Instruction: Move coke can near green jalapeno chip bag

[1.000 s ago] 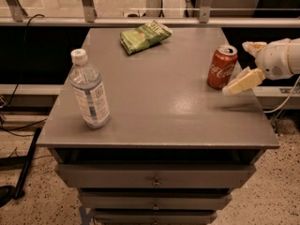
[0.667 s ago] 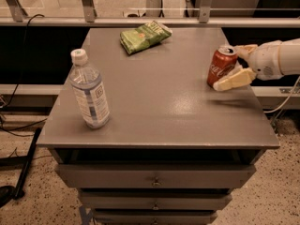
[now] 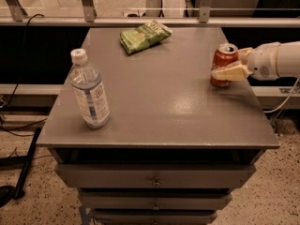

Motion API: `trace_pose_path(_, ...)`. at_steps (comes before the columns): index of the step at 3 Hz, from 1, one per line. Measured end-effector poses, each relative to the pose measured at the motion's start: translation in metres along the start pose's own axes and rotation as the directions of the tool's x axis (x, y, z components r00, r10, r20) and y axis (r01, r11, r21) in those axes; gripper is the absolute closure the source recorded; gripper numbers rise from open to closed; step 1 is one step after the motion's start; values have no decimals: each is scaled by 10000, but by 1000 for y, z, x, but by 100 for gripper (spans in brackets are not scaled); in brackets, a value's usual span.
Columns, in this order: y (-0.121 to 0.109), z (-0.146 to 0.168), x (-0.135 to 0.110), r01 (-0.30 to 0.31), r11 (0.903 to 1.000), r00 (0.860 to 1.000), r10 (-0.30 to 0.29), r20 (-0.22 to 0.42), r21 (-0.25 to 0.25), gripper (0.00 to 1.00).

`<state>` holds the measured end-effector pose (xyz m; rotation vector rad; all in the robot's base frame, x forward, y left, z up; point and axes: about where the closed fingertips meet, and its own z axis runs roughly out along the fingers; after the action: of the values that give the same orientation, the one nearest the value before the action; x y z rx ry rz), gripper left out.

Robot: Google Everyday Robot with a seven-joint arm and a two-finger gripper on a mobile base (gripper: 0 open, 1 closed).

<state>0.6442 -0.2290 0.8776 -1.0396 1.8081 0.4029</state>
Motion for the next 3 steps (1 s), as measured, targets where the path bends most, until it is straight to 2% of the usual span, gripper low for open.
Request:
trace_pose_path(1, -6, -20, -17, -43, 9988, 9992, 23, 396, 495, 84)
trace_pose_path(2, -4, -17, -17, -37, 9990, 9992, 20, 390, 434, 100)
trace_pose_path(3, -4, -14, -19, -2, 9991, 9989, -17, 463, 414, 100)
